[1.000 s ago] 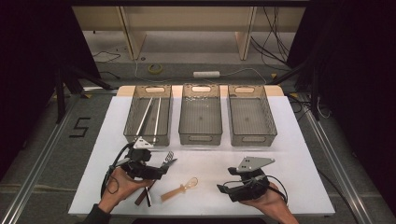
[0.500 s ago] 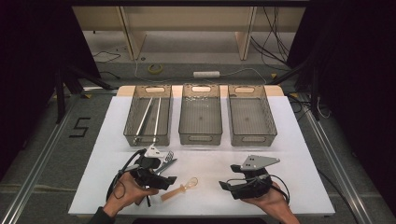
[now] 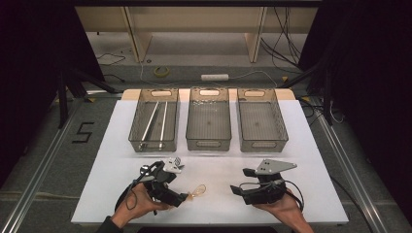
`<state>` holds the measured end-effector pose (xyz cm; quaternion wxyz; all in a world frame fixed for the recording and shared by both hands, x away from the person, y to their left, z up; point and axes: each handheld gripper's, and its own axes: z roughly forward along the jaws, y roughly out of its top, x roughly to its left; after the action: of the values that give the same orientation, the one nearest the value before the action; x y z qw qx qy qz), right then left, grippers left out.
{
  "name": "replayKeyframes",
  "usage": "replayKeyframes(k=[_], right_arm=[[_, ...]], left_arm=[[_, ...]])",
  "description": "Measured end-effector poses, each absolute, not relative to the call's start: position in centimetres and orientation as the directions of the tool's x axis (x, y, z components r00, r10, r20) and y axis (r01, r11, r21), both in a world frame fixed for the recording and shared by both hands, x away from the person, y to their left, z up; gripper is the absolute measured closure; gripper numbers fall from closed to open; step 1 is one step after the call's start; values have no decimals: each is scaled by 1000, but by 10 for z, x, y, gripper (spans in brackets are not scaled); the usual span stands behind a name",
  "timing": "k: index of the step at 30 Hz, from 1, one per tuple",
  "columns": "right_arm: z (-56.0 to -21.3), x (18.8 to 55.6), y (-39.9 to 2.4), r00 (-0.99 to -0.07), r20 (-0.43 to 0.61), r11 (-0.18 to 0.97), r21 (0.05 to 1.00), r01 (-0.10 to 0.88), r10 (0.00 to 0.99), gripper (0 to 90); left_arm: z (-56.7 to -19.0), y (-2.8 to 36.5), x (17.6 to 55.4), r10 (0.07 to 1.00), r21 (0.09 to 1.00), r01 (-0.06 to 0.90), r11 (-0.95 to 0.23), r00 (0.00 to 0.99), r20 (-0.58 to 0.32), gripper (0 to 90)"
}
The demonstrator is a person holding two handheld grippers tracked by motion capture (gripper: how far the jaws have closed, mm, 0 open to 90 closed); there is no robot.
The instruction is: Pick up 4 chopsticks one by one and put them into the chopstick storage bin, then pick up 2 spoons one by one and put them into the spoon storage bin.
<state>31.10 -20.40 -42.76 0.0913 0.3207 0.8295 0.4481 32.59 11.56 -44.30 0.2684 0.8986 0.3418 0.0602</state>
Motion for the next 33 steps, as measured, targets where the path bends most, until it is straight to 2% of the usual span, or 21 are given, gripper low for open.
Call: replayKeyframes(k=[10, 16, 23, 33], right_arm=[[-426, 311, -205, -771, 147, 370, 812, 452, 619, 263], [-427, 311, -205, -775, 144, 376, 810, 450, 616, 263], [-428, 312, -205, -774, 148, 377, 808, 454, 616, 264], [-427, 310, -203, -779, 138, 389, 805, 448, 612, 267]], left_arm=[[-450, 105, 321, 616, 466, 561, -685, 787, -41, 184], [-454, 101, 322, 608, 429, 558, -710, 793, -25, 229], [-457, 97, 321, 565, 378, 524, -763, 825, -1, 335], [-462, 95, 319, 528, 351, 494, -795, 849, -1, 490]])
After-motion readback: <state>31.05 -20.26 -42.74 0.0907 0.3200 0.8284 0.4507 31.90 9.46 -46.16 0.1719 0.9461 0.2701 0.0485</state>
